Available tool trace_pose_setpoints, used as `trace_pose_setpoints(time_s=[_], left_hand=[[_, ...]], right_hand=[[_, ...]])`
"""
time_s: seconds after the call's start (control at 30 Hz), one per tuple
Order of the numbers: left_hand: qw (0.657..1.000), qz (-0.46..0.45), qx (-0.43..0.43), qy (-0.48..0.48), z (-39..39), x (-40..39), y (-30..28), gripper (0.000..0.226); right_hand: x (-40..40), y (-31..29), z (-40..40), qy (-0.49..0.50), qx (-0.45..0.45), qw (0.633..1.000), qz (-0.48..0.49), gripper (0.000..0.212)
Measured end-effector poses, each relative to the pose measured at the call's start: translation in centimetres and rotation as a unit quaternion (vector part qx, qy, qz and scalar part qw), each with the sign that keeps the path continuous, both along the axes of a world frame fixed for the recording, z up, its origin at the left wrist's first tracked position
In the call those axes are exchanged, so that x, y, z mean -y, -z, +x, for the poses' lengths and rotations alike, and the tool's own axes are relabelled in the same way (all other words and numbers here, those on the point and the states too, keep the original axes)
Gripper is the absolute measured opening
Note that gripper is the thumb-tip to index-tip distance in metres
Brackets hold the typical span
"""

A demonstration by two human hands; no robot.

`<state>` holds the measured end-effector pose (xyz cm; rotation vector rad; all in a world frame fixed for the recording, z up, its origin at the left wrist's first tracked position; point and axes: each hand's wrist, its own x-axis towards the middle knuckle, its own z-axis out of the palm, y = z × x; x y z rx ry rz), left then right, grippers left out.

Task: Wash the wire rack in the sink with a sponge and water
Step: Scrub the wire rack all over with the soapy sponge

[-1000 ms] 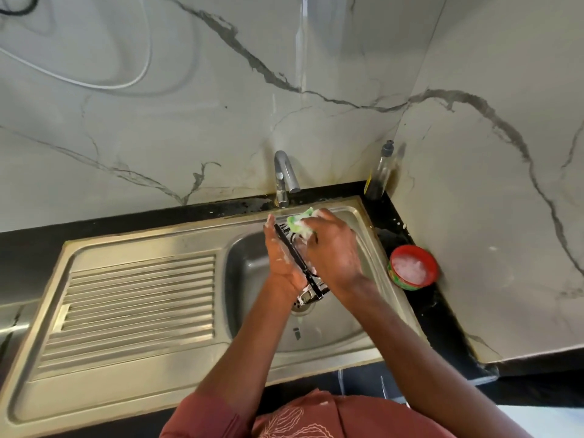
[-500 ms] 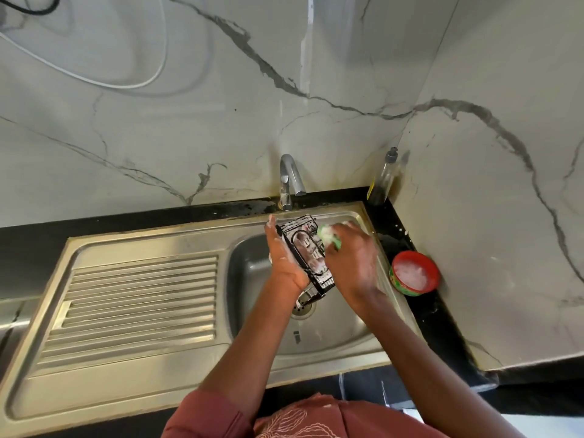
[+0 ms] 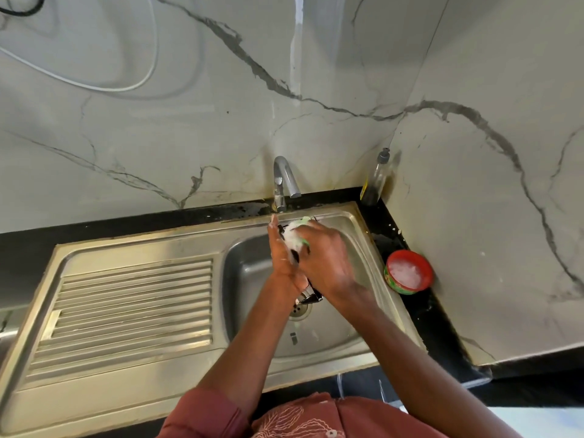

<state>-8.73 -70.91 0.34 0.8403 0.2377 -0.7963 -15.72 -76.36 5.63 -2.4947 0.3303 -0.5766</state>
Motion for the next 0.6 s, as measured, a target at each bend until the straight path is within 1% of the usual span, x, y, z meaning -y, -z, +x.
trace_pose_setpoints(time_s=[0.07, 0.1, 0.13, 0.2, 0.23, 0.27, 0.3, 0.33, 0.37, 0.4, 0.47, 0.53, 0.6], left_hand=[[1.0, 0.016, -0.002, 0.004, 0.1, 0.0, 0.2, 0.074], [1.0, 0.012, -0.01, 0.0, -0.1, 0.0, -0.4, 0.073], [1.0, 0.023, -0.012, 0.0, 0.0, 0.0, -0.4, 0.071], [0.999, 0.0, -0.018, 0.029, 0.2, -0.1, -0.3, 0.072], [0.999, 0.006, -0.022, 0.036, 0.2, -0.2, -0.7, 0.073], [0.999, 0.029, -0.026, 0.025, 0.6, -0.6, -0.5, 0.072], [0.998, 0.031, -0.05, -0.008, 1.1, -1.1, -0.4, 0.068], [0.995, 0.013, -0.083, -0.044, 1.8, -1.3, 0.5, 0.069], [0.995, 0.009, -0.087, -0.057, 2.0, -1.4, 0.4, 0.079], [0.996, 0.016, -0.068, -0.047, 2.1, -1.3, 0.5, 0.092], [0.997, 0.034, -0.062, -0.037, 1.9, -0.7, 1.5, 0.11], [0.998, 0.011, -0.06, -0.006, 1.5, -0.4, 1.7, 0.126], [0.998, -0.027, -0.059, -0.007, 1.0, -0.2, 1.1, 0.14]], right_hand=[[0.4, 0.3, 0.0, 0.062, -0.007, 0.998, 0.024, 0.041], [0.4, -0.1, 0.2, 0.074, -0.014, 0.997, 0.024, 0.044], [0.1, -0.6, 0.3, 0.06, -0.017, 0.998, 0.023, 0.042], [-0.7, -1.3, -0.3, -0.007, -0.025, 1.0, 0.007, 0.028], [-0.9, -1.5, -1.2, -0.037, -0.038, 0.999, -0.006, 0.022], [-1.0, -1.4, -2.2, -0.062, -0.048, 0.997, -0.014, 0.022], [-0.8, -1.2, -3.2, -0.074, -0.053, 0.996, -0.024, 0.029], [-0.3, -0.8, -3.8, -0.075, -0.052, 0.995, -0.027, 0.039], [0.3, -0.4, -4.1, -0.058, -0.048, 0.997, -0.032, 0.048], [1.1, 0.1, -3.8, -0.029, -0.04, 0.998, -0.04, 0.055], [2.4, 0.5, -2.7, 0.047, -0.038, 0.997, -0.041, 0.06], [2.6, 0.9, -1.9, 0.079, -0.04, 0.996, -0.007, 0.056], [1.8, 1.3, -1.7, 0.081, -0.023, 0.996, 0.005, 0.047]])
